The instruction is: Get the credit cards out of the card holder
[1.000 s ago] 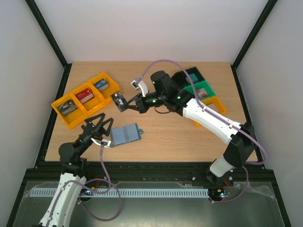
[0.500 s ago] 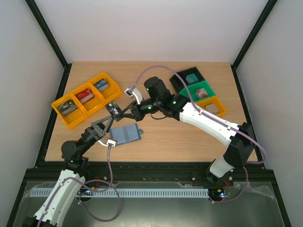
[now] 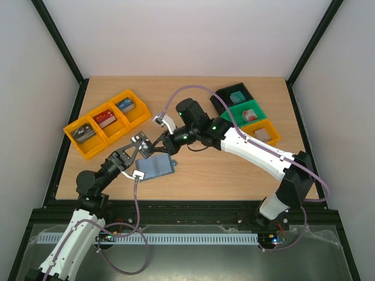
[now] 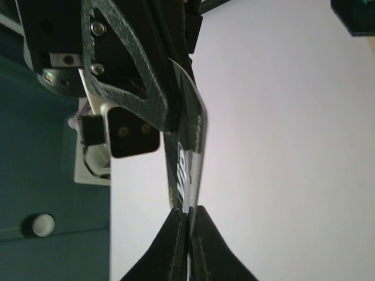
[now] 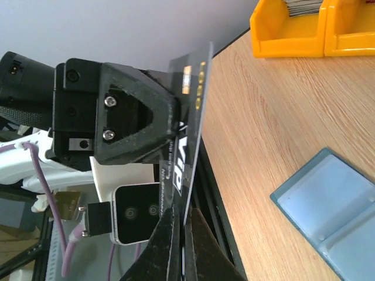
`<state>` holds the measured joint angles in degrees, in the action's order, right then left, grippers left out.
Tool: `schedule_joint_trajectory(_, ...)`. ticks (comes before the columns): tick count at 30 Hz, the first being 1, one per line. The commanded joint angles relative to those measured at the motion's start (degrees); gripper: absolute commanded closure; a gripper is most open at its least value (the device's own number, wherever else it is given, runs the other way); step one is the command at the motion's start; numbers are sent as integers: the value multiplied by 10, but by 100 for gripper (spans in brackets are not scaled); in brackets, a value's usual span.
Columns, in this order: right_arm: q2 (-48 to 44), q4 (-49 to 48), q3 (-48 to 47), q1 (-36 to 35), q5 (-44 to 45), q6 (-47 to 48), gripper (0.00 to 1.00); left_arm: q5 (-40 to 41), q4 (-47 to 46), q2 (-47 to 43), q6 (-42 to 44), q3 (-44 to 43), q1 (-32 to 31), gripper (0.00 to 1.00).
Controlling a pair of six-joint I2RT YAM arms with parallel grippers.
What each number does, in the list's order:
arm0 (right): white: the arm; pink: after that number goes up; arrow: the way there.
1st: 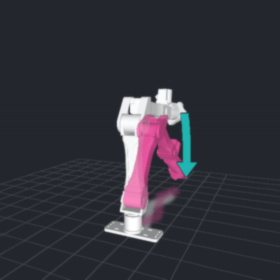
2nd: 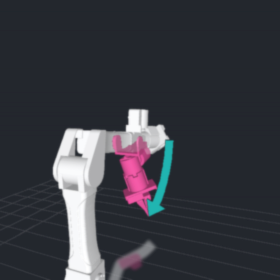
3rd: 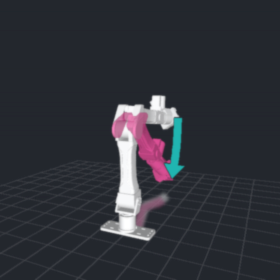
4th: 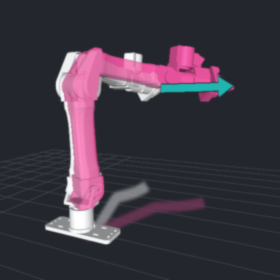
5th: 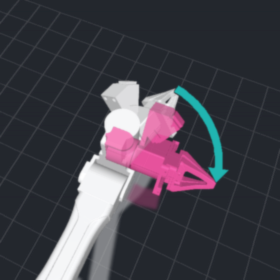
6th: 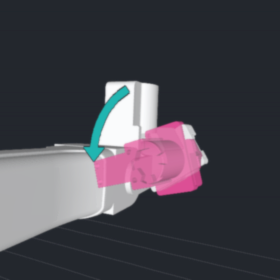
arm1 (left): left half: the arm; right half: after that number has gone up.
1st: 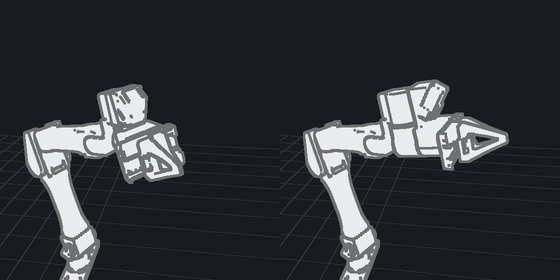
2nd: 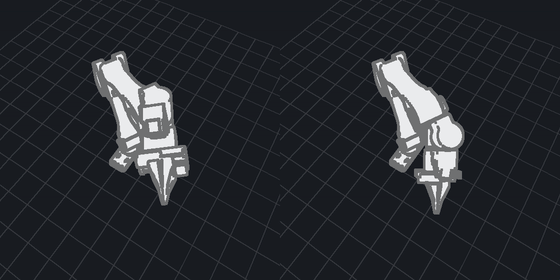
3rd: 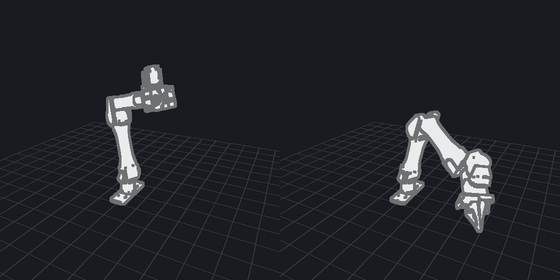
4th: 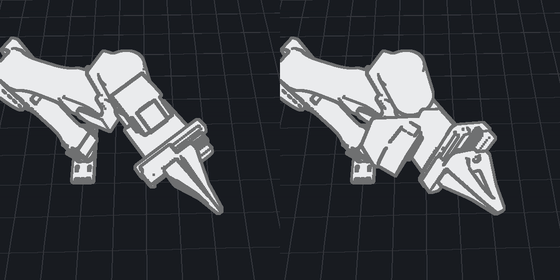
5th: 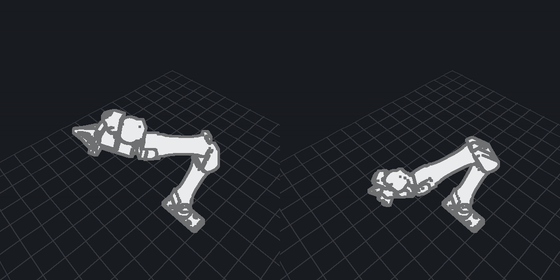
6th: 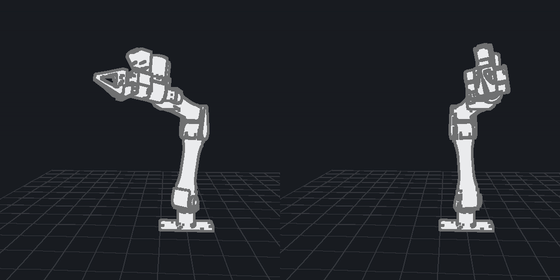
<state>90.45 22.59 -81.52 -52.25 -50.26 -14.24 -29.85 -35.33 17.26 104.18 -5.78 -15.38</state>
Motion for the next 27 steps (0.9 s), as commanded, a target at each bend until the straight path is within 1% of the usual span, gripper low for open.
schedule_joint_trajectory(1,-6,11,-2,-4,5,17,98,-7,38,-17,11,-18,-14,98)
schedule_joint_trajectory(2,-13,11,-2,-3,23,19,95,-1,54,-17,11,-21,-17,98)
schedule_joint_trajectory(3,-20,13,-1,0,47,20,87,8,74,-34,11,-26,-21,98)
schedule_joint_trajectory(5,-34,22,2,13,99,16,57,26,125,-46,11,-39,-26,98)
schedule_joint_trajectory(8,-69,14,34,57,169,-17,28,65,215,-50,5,-67,-35,98)
schedule_joint_trajectory(9,-85,4,51,77,186,-31,8,85,248,-47,1,-79,-37,98)
schedule_joint_trajectory(10,-102,-8,73,98,202,-43,0,106,279,-42,-5,-91,-39,98)
schedule_joint_trajectory(13,-145,-21,120,154,262,-62,1,183,352,-15,-51,-127,-45,98)
schedule_joint_trajectory(16,-179,-6,151,200,364,-57,1,252,428,30,-93,-168,-50,97)
schedule_joint_trajectory(18,-206,-8,179,231,397,-56,2,290,466,60,-130,-196,-58,97)
schedule_joint_trajectory(21,-244,-18,225,272,432,-54,1,364,523,124,-214,-253,-77,98)
schedule_joint_trajectory(23,-257,-19,242,292,440,-46,1,419,565,188,-280,-309,-90,98)
schedule_joint_trajectory(27,-263,-26,263,318,431,-37,1,499,697,308,-422,-428,-103,98)
